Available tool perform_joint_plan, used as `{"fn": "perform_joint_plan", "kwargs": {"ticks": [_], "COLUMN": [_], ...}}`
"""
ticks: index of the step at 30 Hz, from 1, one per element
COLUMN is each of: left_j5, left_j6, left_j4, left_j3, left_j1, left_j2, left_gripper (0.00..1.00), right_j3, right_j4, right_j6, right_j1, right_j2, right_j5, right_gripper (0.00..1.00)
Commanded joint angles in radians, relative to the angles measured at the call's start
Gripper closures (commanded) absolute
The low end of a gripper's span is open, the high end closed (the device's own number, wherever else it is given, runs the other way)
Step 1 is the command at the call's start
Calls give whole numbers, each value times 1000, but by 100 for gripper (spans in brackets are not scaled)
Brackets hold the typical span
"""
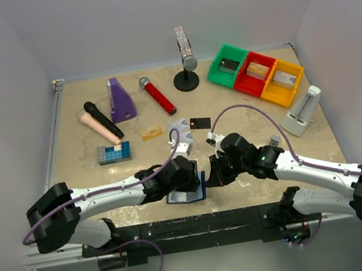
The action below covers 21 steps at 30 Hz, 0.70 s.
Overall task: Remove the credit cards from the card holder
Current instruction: Remove the credit card from the card holder.
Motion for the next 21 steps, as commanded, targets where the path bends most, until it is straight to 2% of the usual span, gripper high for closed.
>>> {"fn": "perform_joint_plan", "kwargs": {"ticks": [1, 7, 13, 21], "left_j5": [-5, -20, -38, -87], "left_j6": [-17, -25, -36, -51], "left_j4": [28, 9, -14, -35], "left_j3": [32, 28, 18, -9], "left_j1": [-14, -14, -14, -12], "left_j2": [4, 8, 7, -55], "left_gripper": [45, 47, 54, 53], "right_j3": [1, 1, -2, -2], "right_j4": [33, 27, 24, 15], "right_j6": [6, 5, 5, 2], "right_j1": [6, 6, 6, 6], "right_j2": [-15, -21, -29, -32], "right_j5": [-18, -13, -10, -8], "right_gripper": [100, 100, 100, 100]}}
